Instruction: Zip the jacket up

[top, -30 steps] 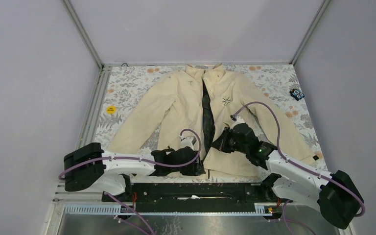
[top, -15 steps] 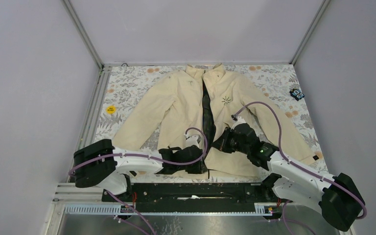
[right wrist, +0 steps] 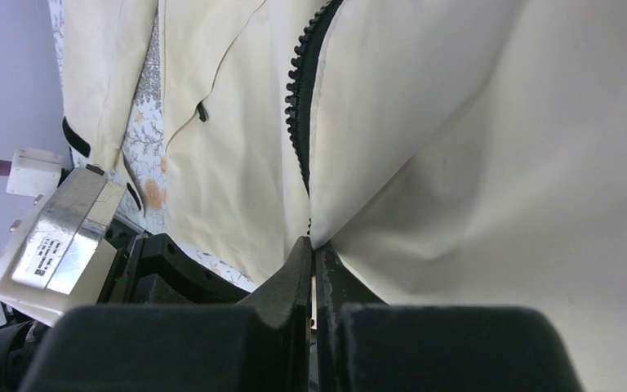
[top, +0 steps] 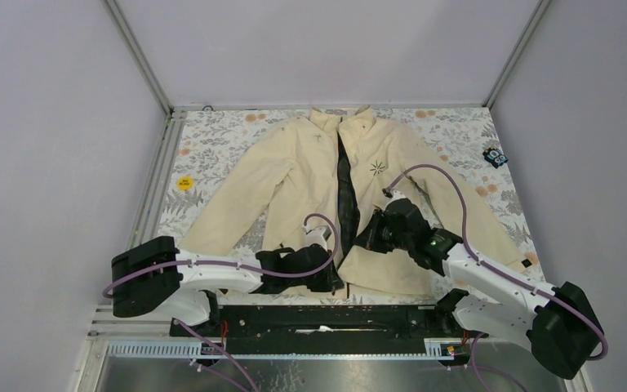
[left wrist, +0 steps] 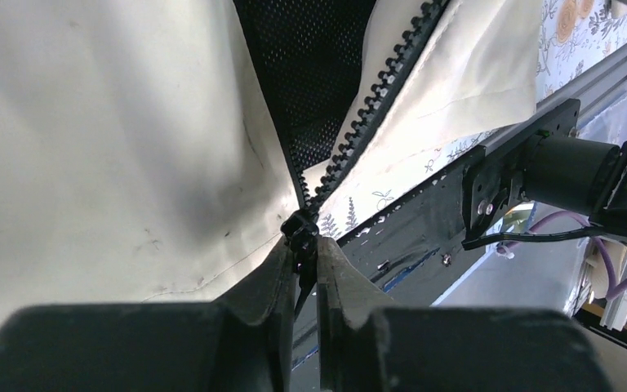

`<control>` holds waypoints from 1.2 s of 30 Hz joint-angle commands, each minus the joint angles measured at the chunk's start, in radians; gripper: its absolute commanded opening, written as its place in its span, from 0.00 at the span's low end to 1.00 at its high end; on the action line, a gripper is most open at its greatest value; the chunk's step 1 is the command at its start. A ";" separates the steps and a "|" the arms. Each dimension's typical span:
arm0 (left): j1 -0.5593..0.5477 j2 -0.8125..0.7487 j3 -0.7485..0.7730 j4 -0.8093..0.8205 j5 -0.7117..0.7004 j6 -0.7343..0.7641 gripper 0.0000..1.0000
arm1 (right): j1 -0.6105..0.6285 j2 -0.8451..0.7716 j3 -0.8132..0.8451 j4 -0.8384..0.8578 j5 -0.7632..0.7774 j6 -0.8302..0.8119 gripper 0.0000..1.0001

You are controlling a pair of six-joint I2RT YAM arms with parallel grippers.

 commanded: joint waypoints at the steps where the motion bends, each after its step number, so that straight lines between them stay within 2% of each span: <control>1: -0.024 -0.003 -0.046 -0.042 0.082 0.001 0.05 | -0.029 0.020 0.086 0.030 0.072 -0.069 0.00; 5: -0.037 -0.023 -0.084 0.002 0.088 -0.008 0.15 | -0.029 0.023 0.105 0.029 0.057 -0.092 0.00; 8: -0.037 -0.039 -0.102 0.053 0.086 -0.011 0.17 | -0.029 0.014 0.089 0.050 0.033 -0.076 0.00; 12: -0.037 -0.033 -0.080 0.043 0.057 0.008 0.15 | -0.029 0.003 0.074 0.059 0.027 -0.063 0.00; 15: -0.037 -0.023 -0.079 0.053 0.053 0.007 0.00 | -0.028 0.002 0.078 0.059 0.013 -0.068 0.00; 24: -0.043 0.047 -0.095 0.050 0.128 -0.017 0.00 | -0.046 0.010 0.154 0.030 0.046 -0.149 0.00; 29: -0.049 0.044 -0.138 0.095 0.139 -0.039 0.00 | -0.100 0.053 0.248 -0.068 -0.074 -0.157 0.00; 34: -0.051 0.047 -0.062 0.101 0.150 0.018 0.00 | -0.103 0.049 0.253 -0.137 -0.191 -0.219 0.00; 36: -0.050 0.062 -0.026 0.114 0.158 0.037 0.03 | -0.103 0.026 0.239 -0.163 -0.218 -0.256 0.00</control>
